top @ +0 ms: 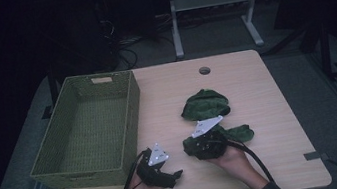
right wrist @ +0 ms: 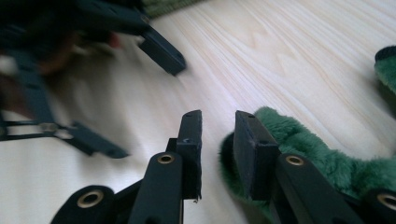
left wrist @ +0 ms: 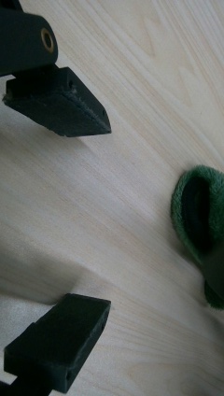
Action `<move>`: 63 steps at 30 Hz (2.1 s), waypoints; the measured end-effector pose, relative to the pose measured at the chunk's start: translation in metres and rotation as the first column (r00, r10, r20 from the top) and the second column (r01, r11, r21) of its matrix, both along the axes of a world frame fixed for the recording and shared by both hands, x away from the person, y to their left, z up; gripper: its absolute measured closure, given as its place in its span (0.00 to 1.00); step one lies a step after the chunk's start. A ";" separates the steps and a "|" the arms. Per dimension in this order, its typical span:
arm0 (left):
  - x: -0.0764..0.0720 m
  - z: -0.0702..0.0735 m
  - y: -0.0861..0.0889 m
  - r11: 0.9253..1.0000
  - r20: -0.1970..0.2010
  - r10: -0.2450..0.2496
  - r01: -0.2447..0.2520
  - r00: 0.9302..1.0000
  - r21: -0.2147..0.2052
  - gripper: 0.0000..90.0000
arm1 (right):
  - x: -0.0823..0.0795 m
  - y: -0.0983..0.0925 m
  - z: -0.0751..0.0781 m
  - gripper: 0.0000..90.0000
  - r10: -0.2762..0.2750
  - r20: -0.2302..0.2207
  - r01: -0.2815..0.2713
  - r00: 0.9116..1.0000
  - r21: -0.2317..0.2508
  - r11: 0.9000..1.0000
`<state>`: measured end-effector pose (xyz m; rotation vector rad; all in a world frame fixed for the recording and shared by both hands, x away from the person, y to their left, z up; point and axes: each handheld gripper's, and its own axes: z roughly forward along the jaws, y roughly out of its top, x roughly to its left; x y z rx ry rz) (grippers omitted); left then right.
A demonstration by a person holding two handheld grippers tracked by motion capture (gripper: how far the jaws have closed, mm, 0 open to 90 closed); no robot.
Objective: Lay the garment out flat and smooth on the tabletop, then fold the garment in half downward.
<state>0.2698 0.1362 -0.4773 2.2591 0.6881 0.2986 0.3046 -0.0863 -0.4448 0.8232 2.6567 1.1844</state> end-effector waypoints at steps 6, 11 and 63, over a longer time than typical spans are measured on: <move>0.000 0.000 0.000 1.000 -0.001 0.000 0.000 1.000 -0.002 0.14 | 0.005 0.008 -0.017 0.80 -0.014 0.021 0.016 1.000 -0.083 0.996; 0.000 0.000 0.000 1.000 -0.001 0.000 0.000 1.000 -0.002 0.14 | 0.004 0.010 -0.023 0.93 -0.035 0.046 0.039 0.998 -0.082 0.996; 0.001 0.000 0.000 1.000 -0.002 0.000 0.000 1.000 -0.003 0.14 | 0.024 -0.098 0.018 0.85 -0.222 -0.028 0.223 0.975 0.157 0.962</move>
